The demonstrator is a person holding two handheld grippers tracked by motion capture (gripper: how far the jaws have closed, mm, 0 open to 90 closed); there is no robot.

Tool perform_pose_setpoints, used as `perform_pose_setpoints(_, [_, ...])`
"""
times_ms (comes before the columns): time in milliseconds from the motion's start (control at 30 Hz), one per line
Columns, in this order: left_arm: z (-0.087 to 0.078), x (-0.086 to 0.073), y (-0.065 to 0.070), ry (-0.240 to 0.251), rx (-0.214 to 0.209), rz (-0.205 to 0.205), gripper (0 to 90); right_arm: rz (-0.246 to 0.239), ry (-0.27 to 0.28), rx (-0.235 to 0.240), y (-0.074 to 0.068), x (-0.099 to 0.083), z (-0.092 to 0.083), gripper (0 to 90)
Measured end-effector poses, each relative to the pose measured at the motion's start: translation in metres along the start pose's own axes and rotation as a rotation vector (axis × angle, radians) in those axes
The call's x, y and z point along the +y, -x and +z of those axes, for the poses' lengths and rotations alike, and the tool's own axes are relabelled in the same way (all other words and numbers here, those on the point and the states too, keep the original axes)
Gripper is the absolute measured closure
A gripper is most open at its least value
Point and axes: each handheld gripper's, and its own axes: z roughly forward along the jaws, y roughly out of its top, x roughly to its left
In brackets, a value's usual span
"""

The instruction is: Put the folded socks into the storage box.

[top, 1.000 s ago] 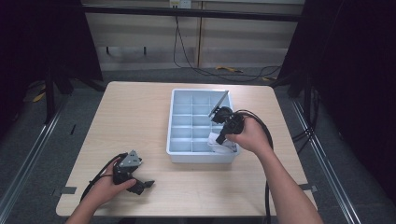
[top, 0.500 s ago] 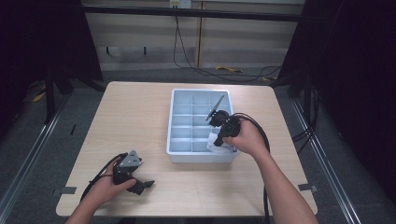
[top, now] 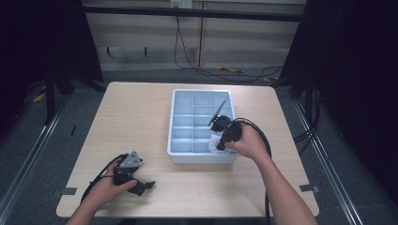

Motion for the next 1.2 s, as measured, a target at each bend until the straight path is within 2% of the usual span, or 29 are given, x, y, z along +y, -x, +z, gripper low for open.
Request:
perform_pose_setpoints(100, [0.0, 0.0, 0.0, 0.0, 0.0, 0.0, 0.0, 0.014, 0.005, 0.003, 0.0, -0.003, 0.003, 90.0])
perform_pose_setpoints(267, [0.0, 0.0, 0.0, 0.0, 0.0, 0.0, 0.0, 0.002, -0.044, 0.007, 0.0, -0.008, 0.019, 90.0])
perform_pose_setpoints(400, [0.0, 0.0, 0.0, 0.0, -0.001, -0.002, 0.0, 0.024, -0.018, 0.034, 0.004, -0.012, 0.021, 90.0])
perform_pose_setpoints(533, [0.0, 0.0, 0.0, 0.001, -0.001, -0.003, 0.0, 0.016, -0.022, 0.027, 0.003, -0.011, 0.019, 90.0])
perform_pose_setpoints(667, [0.0, 0.0, 0.0, 0.001, -0.001, -0.003, 0.0, 0.026, 0.006, 0.039, 0.004, -0.013, 0.01, 90.0])
perform_pose_setpoints(933, [0.0, 0.0, 0.0, 0.001, -0.001, -0.003, 0.0, 0.037, 0.047, 0.014, 0.008, -0.012, -0.028, 90.0])
perform_pose_setpoints(1200, [0.0, 0.0, 0.0, 0.004, 0.0, -0.005, 0.0, 0.036, 0.07, -0.009, 0.014, -0.002, -0.048, 90.0])
